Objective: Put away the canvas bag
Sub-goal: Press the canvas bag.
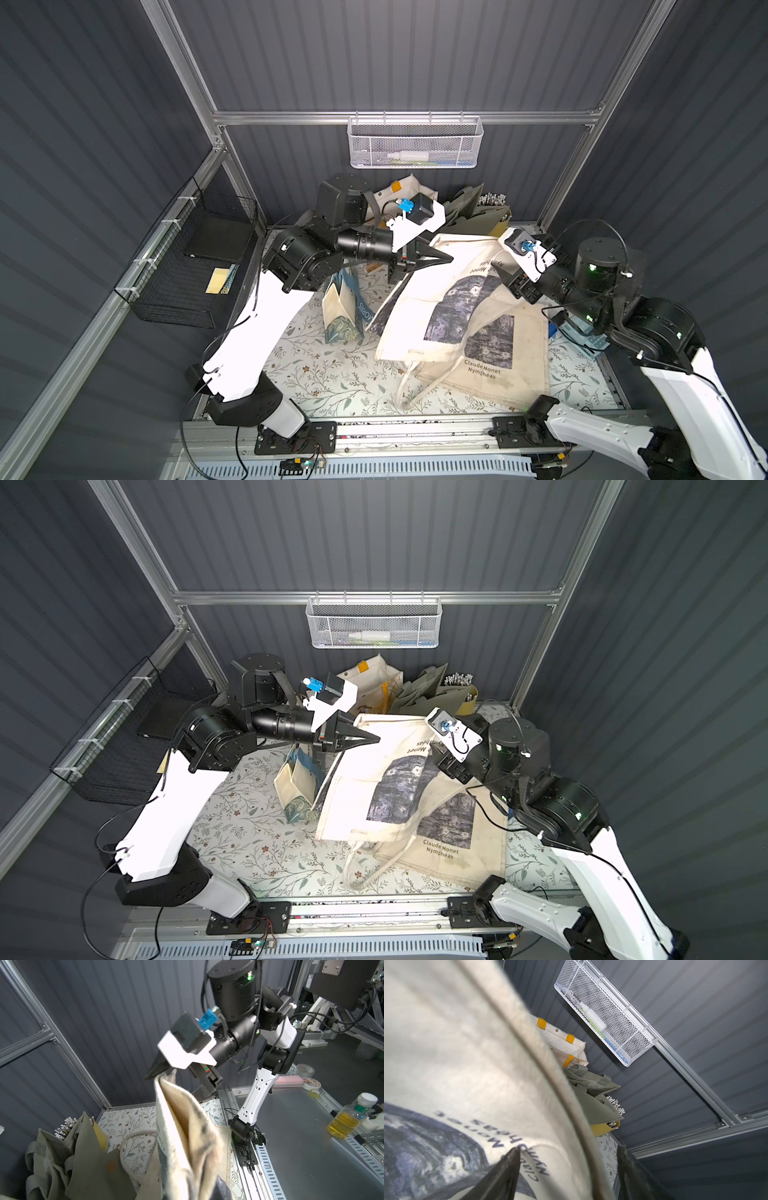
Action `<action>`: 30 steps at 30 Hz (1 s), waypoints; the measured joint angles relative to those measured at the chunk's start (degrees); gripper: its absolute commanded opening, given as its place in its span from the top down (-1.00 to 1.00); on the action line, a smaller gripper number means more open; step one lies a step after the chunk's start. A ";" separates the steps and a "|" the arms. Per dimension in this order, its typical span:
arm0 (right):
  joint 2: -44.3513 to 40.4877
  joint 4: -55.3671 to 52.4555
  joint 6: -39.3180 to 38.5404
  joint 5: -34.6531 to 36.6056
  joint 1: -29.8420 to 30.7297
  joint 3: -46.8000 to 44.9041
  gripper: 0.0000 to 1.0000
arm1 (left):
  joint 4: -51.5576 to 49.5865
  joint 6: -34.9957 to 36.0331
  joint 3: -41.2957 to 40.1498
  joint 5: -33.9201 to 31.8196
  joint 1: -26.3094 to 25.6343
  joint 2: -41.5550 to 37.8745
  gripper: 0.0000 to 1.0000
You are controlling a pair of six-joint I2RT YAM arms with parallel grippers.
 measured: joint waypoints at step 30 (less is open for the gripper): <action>-1.66 5.77 -3.43 30.03 -1.29 -11.32 1.00 | 18.88 -21.31 0.55 -6.21 2.12 15.32 1.00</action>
